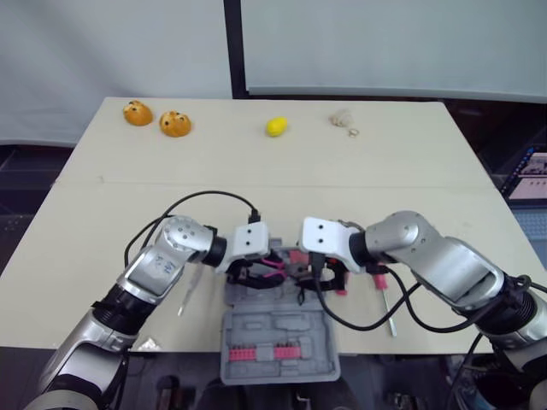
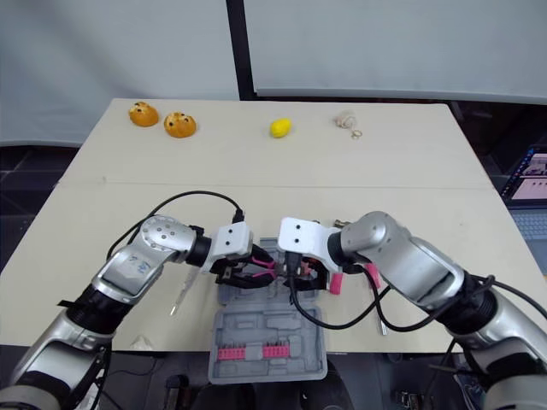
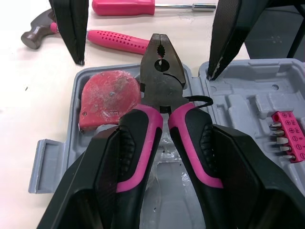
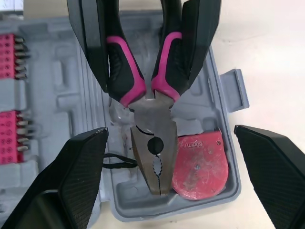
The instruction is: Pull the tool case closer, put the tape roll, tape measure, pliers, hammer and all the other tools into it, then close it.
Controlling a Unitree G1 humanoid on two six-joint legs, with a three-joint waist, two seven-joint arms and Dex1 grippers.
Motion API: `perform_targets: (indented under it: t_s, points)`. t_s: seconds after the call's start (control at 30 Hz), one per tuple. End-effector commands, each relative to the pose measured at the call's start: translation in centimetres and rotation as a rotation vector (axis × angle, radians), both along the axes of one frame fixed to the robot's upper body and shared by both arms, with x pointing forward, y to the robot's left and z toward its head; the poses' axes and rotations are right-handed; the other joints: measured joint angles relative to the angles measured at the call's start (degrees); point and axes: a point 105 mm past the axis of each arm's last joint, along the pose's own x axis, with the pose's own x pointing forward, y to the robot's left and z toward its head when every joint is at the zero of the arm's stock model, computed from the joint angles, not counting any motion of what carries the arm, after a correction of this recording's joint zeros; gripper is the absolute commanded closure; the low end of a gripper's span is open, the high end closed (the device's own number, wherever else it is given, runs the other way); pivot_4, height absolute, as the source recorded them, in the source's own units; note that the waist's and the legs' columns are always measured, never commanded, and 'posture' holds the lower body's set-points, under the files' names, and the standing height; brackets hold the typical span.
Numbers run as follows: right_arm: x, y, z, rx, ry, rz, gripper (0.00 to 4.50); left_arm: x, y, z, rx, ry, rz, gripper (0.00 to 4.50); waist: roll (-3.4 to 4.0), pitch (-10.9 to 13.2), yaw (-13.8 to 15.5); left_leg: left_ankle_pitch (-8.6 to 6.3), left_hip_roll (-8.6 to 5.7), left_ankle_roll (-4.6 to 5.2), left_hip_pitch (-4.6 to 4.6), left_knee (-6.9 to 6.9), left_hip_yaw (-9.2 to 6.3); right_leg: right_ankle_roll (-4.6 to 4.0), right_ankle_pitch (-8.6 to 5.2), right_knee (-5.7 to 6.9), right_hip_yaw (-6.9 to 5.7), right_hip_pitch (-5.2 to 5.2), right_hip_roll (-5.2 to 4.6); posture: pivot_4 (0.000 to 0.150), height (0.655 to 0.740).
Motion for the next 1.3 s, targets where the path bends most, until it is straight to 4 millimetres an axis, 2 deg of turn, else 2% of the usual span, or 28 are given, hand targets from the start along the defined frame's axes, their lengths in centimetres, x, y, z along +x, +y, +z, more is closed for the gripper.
perform_targets:
  t_s: [0.03, 0.4, 0.5, 0.6, 0.67, 0.8, 0.93, 0.97, 1.07, 1.23, 1.3]
  points:
    - [0.0, 0.2, -0.2, -0.015, -0.027, 0.02, 0.0, 0.2, -0.5, 1.2, -0.012, -0.054, -0.036, 2.06, 0.0, 0.0, 0.01, 0.0, 0.0, 0.0, 0.0, 0.0, 0.0, 0.0, 0.0, 0.0, 0.0, 0.0, 0.0, 0.15, 0.737]
    - [0.8, 0.6, -0.4, -0.015, -0.052, 0.022, 0.0, 0.3, -0.7, 1.1, -0.021, -0.055, -0.042, 2.06, 0.0, 0.0, -0.03, 0.01, 0.0, 0.02, 0.0, 0.0, 0.0, 0.0, 0.0, 0.0, -0.01, 0.0, 0.01, 0.15, 0.737]
    - [0.7, 1.0, -0.3, 0.0, -0.05, 0.024, 0.89, 0.3, -0.8, 1.1, -0.025, -0.055, -0.04, 2.06, 0.0, 0.0, -0.02, 0.01, 0.01, 0.01, 0.0, 0.0, 0.0, 0.0, 0.0, 0.01, -0.01, 0.0, 0.02, 0.15, 0.737]
    - [0.4, 1.2, -0.2, 0.013, -0.038, 0.03, 2.35, 0.3, -0.9, 1.1, -0.03, -0.054, -0.038, 2.06, 0.0, 0.0, 0.01, 0.01, 0.0, 0.02, 0.0, 0.0, 0.0, 0.0, 0.0, 0.01, -0.01, 0.0, 0.0, 0.15, 0.737]
    - [0.3, 1.3, -0.1, 0.019, -0.036, 0.03, 3.49, 0.3, -1.0, 1.0, -0.031, -0.053, -0.035, 2.06, 0.0, 0.0, 0.02, 0.01, -0.01, 0.02, -0.01, 0.01, 0.0, 0.0, 0.0, 0.0, -0.01, 0.0, 0.0, 0.15, 0.737]
    - [0.2, 1.3, 0.2, 0.025, -0.031, 0.03, 3.52, 0.5, -0.6, 0.8, -0.045, -0.031, -0.02, 2.06, 0.0, 0.0, -0.02, 0.01, 0.0, 0.01, 0.0, 0.01, 0.0, 0.0, 0.0, 0.01, -0.02, 0.0, 0.0, 0.15, 0.737]
    - [-0.1, 1.2, 0.4, 0.008, -0.02, 0.046, 3.52, -0.5, 1.7, 1.6, -0.107, 0.017, -0.097, 0.15, 0.01, 0.01, -0.29, 0.01, 0.02, 0.01, 0.0, 0.01, 0.0, 0.0, 0.0, 0.02, -0.02, 0.0, 0.01, 0.15, 0.737]
    - [-0.2, 1.2, 0.6, 0.002, -0.016, 0.055, 3.52, -0.5, 2.8, 1.8, -0.125, 0.025, -0.098, 0.0, 0.04, 0.02, -0.33, 0.01, 0.04, 0.0, 0.0, 0.01, 0.0, -0.01, 0.0, 0.03, -0.02, -0.01, 0.01, 0.15, 0.737]
    - [-0.3, 1.9, 0.9, -0.015, -0.002, 0.072, 3.52, -0.7, 6.8, 1.6, -0.146, 0.081, -0.069, 0.0, 0.06, 0.03, -0.6, 0.04, 0.04, -0.04, 0.01, 0.01, 0.0, -0.03, -0.01, 0.08, -0.03, -0.05, 0.01, 0.15, 0.737]
    - [-0.8, 2.4, 0.7, -0.076, 0.046, 0.085, 3.52, -0.7, 11.1, 1.0, -0.099, 0.091, 0.011, 0.0, 0.08, 0.05, -0.48, 0.05, 0.02, -0.06, -0.04, 0.01, -0.02, -0.11, -0.06, 0.14, -0.09, -0.15, -0.03, 0.15, 0.737]
    - [-0.7, 2.6, 0.3, -0.114, 0.062, 0.074, 3.52, -0.9, 12.8, 0.1, -0.036, 0.07, 0.021, 0.0, 0.08, 0.05, -0.33, 0.03, 0.01, -0.02, -0.1, 0.01, -0.02, -0.11, -0.06, 0.12, -0.11, -0.17, -0.05, 0.15, 0.737]
